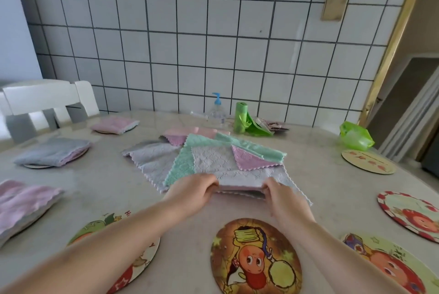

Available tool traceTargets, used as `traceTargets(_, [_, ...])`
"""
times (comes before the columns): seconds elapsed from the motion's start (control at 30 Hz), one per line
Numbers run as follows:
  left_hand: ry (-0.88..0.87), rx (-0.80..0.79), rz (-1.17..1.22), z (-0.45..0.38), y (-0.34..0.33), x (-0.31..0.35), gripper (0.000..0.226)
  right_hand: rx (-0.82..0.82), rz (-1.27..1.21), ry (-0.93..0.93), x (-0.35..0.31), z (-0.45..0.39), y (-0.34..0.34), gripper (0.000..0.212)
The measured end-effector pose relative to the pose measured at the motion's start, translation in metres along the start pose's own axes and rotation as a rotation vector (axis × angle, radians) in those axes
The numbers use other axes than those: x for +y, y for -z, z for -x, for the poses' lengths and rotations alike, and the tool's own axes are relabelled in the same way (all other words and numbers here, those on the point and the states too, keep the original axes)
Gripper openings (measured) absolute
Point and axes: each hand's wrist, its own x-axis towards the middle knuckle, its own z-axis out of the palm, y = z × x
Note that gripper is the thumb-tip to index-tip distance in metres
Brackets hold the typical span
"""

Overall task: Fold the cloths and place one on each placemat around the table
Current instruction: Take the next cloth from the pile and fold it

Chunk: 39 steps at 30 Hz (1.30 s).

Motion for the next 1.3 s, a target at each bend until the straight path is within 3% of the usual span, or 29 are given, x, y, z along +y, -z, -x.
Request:
traceTargets(0.1, [0.078, 0.083, 0.171, -0.011, 0.034, 0.007, 0.015, 0.086, -0.073, 0.042, -0.013, -0.001, 0.027, 0.009])
traceTargets(0.2, [0.049, 0.177, 0.241, -0.021, 0.078, 0.015, 0.015, 0.17, -0.096, 0.143, -0.031, -0.005, 0.07, 0.017])
traceTargets(0.4, [-0.148, 0.439, 0.03, -0.027, 0.161, 0.028, 0.013, 0.343, 0.106, 0.402, -0.048, -0.029, 0.147, 0.022])
traceTargets(0.47, [-0.232, 0.496, -0.025, -0.028, 0.182, 0.031, 0.014, 0.317, 0.164, 0.369, -0.059, -0.036, 0.169, 0.006])
traceTargets(0.6, [-0.247, 0.491, -0.093, -0.033, 0.214, 0.023, 0.015, 0.228, 0.294, 0.26, -0.07, -0.048, 0.204, 0.04])
traceTargets(0.7, [-0.2, 0.429, -0.108, -0.036, 0.222, 0.01, 0.011, 0.107, 0.148, 0.212, -0.076, -0.052, 0.217, 0.029])
traceTargets(0.8, [-0.106, 0.397, -0.073, -0.039, 0.218, -0.009, 0.013, -0.027, 0.244, 0.145, -0.08, -0.059, 0.214, 0.008])
traceTargets(0.87, [-0.049, 0.389, -0.003, -0.043, 0.216, -0.02, 0.016, 0.101, 0.294, 0.147, -0.08, -0.066, 0.211, 0.004])
traceTargets(0.93, [0.01, 0.422, 0.065, -0.047, 0.217, -0.026, 0.014, 0.266, 0.276, 0.168, -0.08, -0.071, 0.213, 0.016])
traceTargets(1.0, [0.011, 0.574, 0.02, -0.048, 0.221, -0.027, 0.012, 0.424, 0.293, 0.232, -0.078, -0.076, 0.218, 0.029])
traceTargets(1.1, [-0.038, 0.9, -0.07, -0.04, 0.228, -0.027, 0.021, 0.655, 0.22, 0.313, -0.072, -0.075, 0.223, 0.016])
traceTargets(1.17, [-0.067, 0.981, -0.033, -0.028, 0.226, -0.025, 0.023, 0.664, 0.088, 0.313, -0.064, -0.069, 0.219, 0.013])
traceTargets(1.23, [-0.09, 0.923, 0.129, -0.011, 0.215, -0.022, 0.01, 0.564, -0.183, 0.309, -0.058, -0.056, 0.206, 0.009])
traceTargets(1.3, [-0.036, 0.77, 0.356, 0.014, 0.199, -0.016, 0.013, 0.451, -0.455, 0.27, -0.054, -0.036, 0.186, 0.001])
